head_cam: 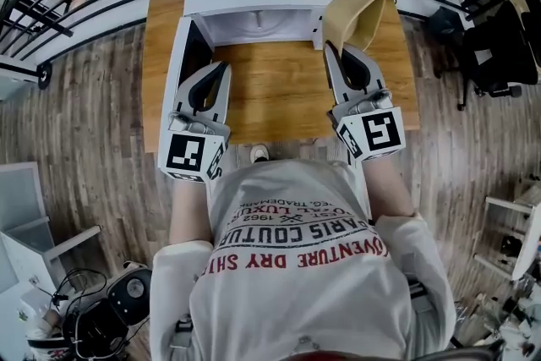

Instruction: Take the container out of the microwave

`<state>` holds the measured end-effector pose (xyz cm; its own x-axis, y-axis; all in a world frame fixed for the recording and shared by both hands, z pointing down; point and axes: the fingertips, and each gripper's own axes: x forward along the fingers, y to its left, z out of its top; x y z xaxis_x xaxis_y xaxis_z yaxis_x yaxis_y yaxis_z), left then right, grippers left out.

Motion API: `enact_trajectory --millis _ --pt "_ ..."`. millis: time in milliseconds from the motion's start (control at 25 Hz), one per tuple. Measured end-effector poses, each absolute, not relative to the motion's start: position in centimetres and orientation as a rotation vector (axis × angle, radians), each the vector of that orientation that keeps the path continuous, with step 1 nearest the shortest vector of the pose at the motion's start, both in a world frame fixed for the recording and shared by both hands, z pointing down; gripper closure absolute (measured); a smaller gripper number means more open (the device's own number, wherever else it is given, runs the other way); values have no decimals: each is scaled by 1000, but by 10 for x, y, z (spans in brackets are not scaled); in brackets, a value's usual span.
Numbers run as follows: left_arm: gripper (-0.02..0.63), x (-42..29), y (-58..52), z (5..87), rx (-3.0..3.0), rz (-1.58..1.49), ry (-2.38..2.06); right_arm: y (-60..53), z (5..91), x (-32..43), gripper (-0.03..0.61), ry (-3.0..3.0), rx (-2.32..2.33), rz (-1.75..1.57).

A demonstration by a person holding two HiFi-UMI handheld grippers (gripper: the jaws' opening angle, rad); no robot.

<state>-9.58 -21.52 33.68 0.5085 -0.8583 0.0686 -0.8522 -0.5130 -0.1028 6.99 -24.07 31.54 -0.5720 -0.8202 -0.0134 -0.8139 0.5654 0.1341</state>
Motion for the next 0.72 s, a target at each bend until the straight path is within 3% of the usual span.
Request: enact_trajectory --millis 720 --pt "601 -86 -237 331 -2679 -161 1536 -266 320 69 549 -2722 1413 -206"
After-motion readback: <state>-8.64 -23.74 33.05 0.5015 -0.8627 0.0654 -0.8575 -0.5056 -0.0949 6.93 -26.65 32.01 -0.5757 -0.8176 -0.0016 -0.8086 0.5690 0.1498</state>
